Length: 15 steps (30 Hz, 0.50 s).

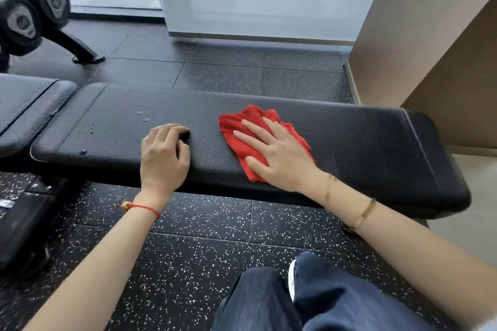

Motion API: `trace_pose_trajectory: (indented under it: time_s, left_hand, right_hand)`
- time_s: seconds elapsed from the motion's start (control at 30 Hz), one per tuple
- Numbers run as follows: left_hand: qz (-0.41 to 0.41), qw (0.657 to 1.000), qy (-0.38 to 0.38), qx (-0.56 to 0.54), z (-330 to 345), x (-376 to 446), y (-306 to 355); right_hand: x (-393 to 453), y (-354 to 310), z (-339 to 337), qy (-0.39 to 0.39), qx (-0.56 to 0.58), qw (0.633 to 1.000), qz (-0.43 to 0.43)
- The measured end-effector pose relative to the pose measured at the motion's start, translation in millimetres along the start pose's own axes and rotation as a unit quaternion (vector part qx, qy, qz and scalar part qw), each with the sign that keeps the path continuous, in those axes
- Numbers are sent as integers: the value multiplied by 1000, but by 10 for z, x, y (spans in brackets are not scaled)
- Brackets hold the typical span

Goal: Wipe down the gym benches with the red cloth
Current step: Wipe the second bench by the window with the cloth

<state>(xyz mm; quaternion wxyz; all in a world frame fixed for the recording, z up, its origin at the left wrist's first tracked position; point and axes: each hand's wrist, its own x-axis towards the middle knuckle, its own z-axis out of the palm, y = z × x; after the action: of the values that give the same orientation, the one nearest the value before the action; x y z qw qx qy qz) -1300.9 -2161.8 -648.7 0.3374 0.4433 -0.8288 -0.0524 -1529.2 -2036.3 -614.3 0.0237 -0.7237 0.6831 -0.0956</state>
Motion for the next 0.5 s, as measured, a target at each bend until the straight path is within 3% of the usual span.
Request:
trace_pose_trajectory:
  time_s: [0.07, 0.17, 0.3, 0.5]
  left_hand:
    - [-3, 1000, -4, -3, -7, -2, 5]
    - [-8, 1000, -9, 0, -21, -7, 23]
    - [-14, 1000, -18, -4, -27, -5, 41]
    - [-19, 1000, -21, -2, -33, -6, 49]
  right_hand:
    - [-86, 219, -50, 2, -6, 1000, 7]
    - [131, 536, -92, 7, -28, 995, 99]
    - [573, 388, -20, 4, -14, 982, 189]
    - [259, -195, 60, -4, -6, 999, 34]
